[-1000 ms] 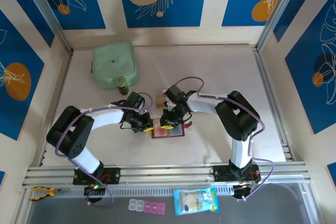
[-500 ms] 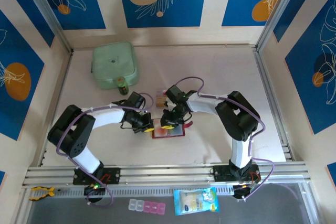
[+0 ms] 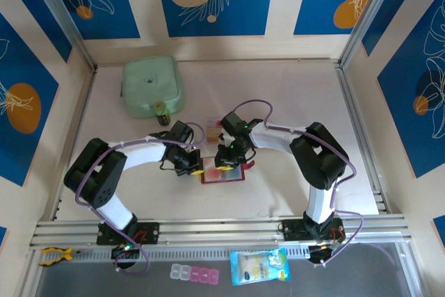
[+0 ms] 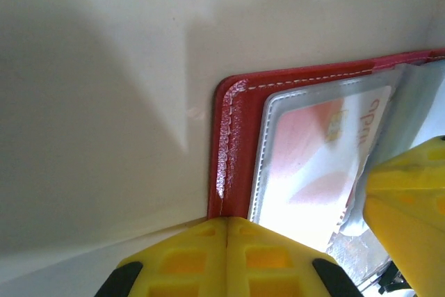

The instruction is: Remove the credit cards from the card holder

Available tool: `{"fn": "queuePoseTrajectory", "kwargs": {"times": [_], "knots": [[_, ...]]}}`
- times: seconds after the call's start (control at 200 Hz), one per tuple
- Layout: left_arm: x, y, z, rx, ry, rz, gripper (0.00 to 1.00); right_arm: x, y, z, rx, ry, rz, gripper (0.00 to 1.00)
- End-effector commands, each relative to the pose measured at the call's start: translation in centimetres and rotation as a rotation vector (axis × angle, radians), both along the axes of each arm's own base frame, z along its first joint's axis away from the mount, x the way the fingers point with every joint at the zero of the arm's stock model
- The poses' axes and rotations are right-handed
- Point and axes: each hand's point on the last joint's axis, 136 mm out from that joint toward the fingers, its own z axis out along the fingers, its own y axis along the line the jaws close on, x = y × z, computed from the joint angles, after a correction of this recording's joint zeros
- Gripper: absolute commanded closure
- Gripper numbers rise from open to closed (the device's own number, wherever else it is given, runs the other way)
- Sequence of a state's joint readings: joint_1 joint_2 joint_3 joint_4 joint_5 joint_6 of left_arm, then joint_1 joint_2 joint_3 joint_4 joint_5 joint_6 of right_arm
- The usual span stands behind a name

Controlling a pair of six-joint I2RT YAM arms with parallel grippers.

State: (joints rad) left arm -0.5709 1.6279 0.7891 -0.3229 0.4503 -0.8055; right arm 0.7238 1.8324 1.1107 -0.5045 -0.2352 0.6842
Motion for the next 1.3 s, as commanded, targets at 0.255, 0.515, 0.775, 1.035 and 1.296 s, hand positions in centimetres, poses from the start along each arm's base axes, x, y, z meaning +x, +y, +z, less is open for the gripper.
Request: {"fn": "queuePoseTrajectory", "kwargs": {"times": [0.255,0.515,0.775,1.035,1.296], "knots": [[0.2,-1.8,2.9,-0.027,-0.052,-0.051,0.96,0.1,0.1,1.4,0.102,0.006,-0.030,0.79],[-0.5,-1.4,1.5,0.046,-0.017,-0.066,1.00,0.0,-0.3,1.0,0.109,0.023,-0.046,0.79],[-0.7,-0.4,0.9,0.105,-0.020,-0.059,1.00,-0.1,-0.4,0.6,0.105,0.036,-0.051,0.79],[-0.7,-0.8,0.5,0.079,-0.012,-0.056,1.00,-0.2,-0.3,0.2,0.104,0.047,-0.052,0.79],[-0.7,-1.0,0.3,0.069,-0.005,-0.058,1.00,-0.2,-0.2,-0.2,0.110,0.059,-0.054,0.79]]}}
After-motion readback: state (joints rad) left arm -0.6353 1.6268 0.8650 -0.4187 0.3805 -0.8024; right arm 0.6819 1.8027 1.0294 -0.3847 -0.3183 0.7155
